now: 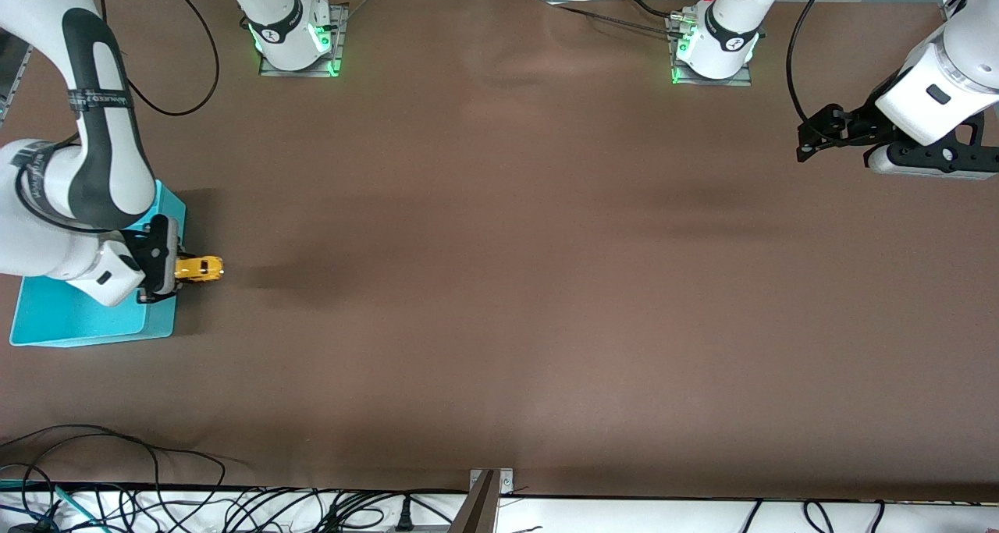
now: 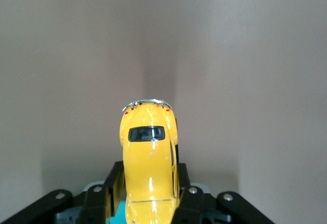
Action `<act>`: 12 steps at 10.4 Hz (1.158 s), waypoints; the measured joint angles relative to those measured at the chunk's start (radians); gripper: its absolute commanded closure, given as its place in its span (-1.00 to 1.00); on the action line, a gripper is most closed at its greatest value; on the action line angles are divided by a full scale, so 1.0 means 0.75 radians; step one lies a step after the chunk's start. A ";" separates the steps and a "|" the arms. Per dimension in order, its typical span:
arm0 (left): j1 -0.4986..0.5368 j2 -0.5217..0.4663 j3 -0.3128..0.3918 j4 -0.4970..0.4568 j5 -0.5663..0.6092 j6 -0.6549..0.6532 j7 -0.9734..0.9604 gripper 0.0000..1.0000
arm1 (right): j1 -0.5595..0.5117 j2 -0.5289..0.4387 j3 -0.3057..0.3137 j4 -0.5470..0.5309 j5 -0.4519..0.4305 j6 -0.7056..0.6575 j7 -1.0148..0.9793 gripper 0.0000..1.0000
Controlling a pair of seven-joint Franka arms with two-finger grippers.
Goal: Wind up and store yellow beetle car
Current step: 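Lift the car with the right gripper and lower it into the box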
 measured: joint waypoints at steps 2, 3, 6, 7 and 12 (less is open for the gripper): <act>0.000 0.000 0.000 0.000 0.000 0.000 0.000 -1.00 | -0.005 0.000 -0.055 0.015 -0.059 -0.030 -0.060 1.00; 0.000 0.000 0.000 0.000 0.000 0.000 0.000 -1.00 | -0.007 0.000 -0.086 0.015 -0.068 -0.032 -0.116 1.00; 0.000 0.000 0.000 0.000 0.000 -0.001 0.000 -1.00 | -0.040 0.007 -0.179 0.015 -0.073 -0.038 -0.343 1.00; 0.000 0.000 0.000 0.000 0.000 -0.002 0.000 -1.00 | -0.075 0.013 -0.187 0.015 -0.073 -0.037 -0.416 1.00; 0.001 0.000 0.000 0.000 0.000 -0.003 0.000 -1.00 | -0.162 0.111 -0.189 0.012 -0.068 0.122 -0.591 1.00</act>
